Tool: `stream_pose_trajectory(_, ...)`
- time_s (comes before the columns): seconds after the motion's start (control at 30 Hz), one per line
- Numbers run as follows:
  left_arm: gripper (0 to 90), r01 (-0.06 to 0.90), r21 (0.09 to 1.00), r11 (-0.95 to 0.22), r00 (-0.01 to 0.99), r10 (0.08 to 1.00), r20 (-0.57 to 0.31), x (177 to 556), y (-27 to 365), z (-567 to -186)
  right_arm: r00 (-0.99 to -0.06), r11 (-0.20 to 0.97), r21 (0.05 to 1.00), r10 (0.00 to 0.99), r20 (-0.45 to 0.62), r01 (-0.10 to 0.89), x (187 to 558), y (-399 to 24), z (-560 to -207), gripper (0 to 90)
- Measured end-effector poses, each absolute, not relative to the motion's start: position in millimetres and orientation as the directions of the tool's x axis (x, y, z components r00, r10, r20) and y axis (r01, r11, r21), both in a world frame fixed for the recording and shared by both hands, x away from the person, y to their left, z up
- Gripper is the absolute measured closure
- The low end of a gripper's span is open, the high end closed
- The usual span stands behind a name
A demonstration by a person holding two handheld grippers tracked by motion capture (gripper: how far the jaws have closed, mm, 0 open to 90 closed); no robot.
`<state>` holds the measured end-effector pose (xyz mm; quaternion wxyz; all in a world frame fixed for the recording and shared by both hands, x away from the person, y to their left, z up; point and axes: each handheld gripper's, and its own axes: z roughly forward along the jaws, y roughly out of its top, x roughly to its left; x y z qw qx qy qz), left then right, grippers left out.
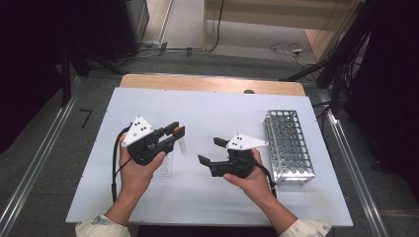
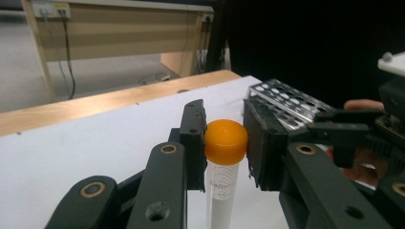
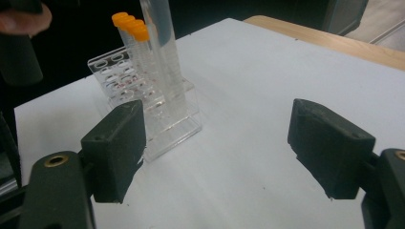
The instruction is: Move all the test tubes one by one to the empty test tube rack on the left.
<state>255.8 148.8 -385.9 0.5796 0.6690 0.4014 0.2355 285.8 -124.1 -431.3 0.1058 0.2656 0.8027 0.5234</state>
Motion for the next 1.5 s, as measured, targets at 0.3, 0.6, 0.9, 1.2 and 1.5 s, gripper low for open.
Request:
stream_pose_trajectory(0.3, 71.9, 0.252, 0.968, -0.015, 0.493, 0.863, -0.115, 258, 175, -386, -0.821, 0.308, 0.891, 0.560, 0.113, 0.333, 284, -135, -434, 19.3)
stream_pose_trajectory(0.6, 71.9, 0.258, 0.965, -0.043, 0.432, 0.899, -0.075, 262, 188, -393, -0.810, 0.311, 0.886, 0.576, 0.112, 0.344, 284, -146, -437, 19.3)
stream_pose_trajectory(0.9, 71.8, 0.268, 0.960, -0.078, 0.409, 0.912, -0.040, 260, 190, -400, -0.805, 0.308, 0.887, 0.584, 0.111, 0.345, 282, -151, -437, 19.3)
stream_pose_trajectory(1.2, 71.7, 0.329, 0.935, -0.132, 0.409, 0.912, -0.015, 259, 185, -425, -0.801, 0.307, 0.887, 0.589, 0.108, 0.346, 282, -154, -437, 19.3)
stream_pose_trajectory(1.5, 58.5, 0.334, 0.936, -0.111, 0.405, 0.914, -0.036, 255, 185, -431, -0.795, 0.302, 0.886, 0.596, 0.111, 0.351, 281, -158, -437, 19.3)
